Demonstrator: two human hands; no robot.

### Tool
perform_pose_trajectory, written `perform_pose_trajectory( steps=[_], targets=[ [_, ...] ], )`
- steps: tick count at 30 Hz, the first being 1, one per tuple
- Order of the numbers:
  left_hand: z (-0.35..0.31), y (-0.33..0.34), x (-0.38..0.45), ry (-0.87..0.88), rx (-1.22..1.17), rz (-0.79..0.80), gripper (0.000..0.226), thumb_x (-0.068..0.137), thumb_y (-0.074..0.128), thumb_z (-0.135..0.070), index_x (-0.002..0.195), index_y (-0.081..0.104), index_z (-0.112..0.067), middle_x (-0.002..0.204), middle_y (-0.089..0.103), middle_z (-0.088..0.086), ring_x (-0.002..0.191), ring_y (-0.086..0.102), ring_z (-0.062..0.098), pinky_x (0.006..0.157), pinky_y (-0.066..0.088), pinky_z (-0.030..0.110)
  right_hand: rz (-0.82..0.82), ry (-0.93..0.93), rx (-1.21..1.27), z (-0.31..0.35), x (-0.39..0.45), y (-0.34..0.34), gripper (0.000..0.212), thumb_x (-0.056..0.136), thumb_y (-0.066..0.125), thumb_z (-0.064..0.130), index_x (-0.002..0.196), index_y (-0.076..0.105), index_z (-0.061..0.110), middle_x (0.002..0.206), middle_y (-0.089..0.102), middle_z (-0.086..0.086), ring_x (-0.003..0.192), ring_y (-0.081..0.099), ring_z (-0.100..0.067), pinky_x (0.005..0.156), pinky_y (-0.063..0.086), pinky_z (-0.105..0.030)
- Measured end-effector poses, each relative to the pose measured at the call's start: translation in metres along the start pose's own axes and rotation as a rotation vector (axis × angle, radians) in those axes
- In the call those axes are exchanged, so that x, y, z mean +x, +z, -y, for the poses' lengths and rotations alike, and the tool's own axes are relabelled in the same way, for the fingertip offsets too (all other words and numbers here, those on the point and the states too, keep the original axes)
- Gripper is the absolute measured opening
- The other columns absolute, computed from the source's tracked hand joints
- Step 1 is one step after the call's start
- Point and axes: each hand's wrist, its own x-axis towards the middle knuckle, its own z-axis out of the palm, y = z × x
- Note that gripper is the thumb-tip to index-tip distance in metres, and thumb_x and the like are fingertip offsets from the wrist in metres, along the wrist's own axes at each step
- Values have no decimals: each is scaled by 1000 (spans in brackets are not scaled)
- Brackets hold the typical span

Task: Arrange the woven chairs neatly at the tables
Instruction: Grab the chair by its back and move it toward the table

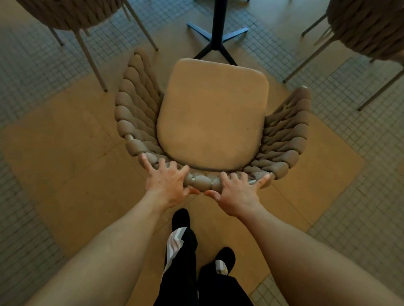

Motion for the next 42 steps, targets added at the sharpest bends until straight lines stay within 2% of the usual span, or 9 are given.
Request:
perform_pose_trajectory(
  steps=[7,15,21,28,33,42],
  targets=[
    [4,-19,21,-9,-53,-7,73,84,29,-84,131,48,-31,129,55,8,129,40,39,101,5,85,-14,-27,-58,-7,24,-23,69,95,27,78,138,45,28,138,55,-1,138,39,-31,100,-5,-90],
    [12,-48,77,-9,-120,10,69,85,28,-84,126,52,-33,128,55,7,127,43,40,98,3,87,-44,-19,-100,-19,77,-72,72,96,27,76,147,40,27,144,48,0,142,33,-29,107,1,-87],
    [38,-59,117,132,-68,-58,67,84,28,-83,126,52,-37,130,53,0,127,43,34,106,7,80,-72,-14,-107,-10,104,-95,66,98,31,74,143,43,27,141,51,4,139,36,-27,106,9,-87],
    [54,-65,140,187,-44,-77,78,75,15,-87,123,52,-37,124,58,-6,123,46,32,108,12,76,-94,14,-86,-3,118,-104,62,97,29,75,136,46,29,137,53,6,136,39,-27,105,12,-86],
    [57,-74,154,199,-33,-90,67,83,28,-85,124,53,-37,125,58,-5,122,45,33,109,11,76,-76,40,-69,-5,130,-112,63,97,28,75,136,45,29,138,52,6,138,37,-27,106,11,-86],
    [58,-85,172,210,-27,-82,71,81,29,-87,127,51,-37,128,57,-5,125,44,34,109,10,76,-91,48,-54,-11,142,-123,65,97,27,76,138,45,29,139,53,6,138,37,-27,106,11,-86]
  ],
)
